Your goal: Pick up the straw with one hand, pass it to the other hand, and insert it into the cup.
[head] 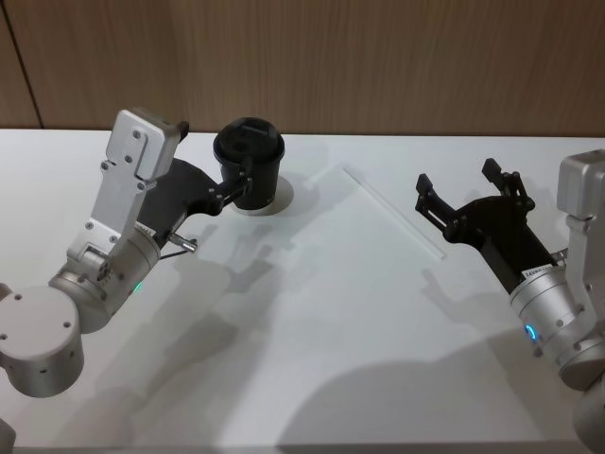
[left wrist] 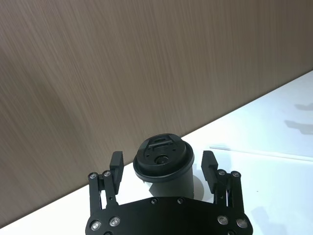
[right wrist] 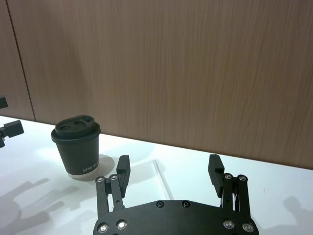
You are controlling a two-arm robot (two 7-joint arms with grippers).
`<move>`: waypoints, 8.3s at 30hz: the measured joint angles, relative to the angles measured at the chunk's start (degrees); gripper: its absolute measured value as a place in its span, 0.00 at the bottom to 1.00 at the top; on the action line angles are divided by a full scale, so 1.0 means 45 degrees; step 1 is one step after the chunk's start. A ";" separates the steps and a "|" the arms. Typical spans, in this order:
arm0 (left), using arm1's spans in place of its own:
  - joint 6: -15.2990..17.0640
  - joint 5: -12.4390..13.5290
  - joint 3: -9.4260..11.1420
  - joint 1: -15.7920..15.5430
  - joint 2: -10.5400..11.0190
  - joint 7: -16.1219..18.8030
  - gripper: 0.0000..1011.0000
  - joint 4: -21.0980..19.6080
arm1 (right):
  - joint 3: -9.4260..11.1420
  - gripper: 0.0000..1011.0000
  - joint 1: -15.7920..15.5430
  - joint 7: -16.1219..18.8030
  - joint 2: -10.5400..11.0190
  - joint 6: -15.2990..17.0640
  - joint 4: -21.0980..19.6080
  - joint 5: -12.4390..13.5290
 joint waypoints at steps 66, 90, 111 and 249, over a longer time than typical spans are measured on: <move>0.0000 0.0000 0.0000 0.0000 0.0000 0.0000 0.99 -0.0001 | -0.0136 0.99 0.0386 0.1820 0.1297 -0.0829 0.0326 -0.0598; 0.0000 0.0001 0.0000 0.0000 0.0000 0.0000 0.99 -0.0001 | 0.0315 0.99 0.0630 0.4258 0.2705 0.0464 0.0179 0.0951; 0.0000 0.0001 -0.0001 0.0000 0.0000 0.0000 0.99 -0.0001 | -0.0193 0.99 0.1931 0.3963 0.2966 0.2649 0.0877 0.0928; 0.0000 0.0000 0.0000 0.0000 0.0000 0.0000 0.99 -0.0001 | -0.1577 0.14 0.4599 0.5000 0.1638 0.2102 0.6803 0.1140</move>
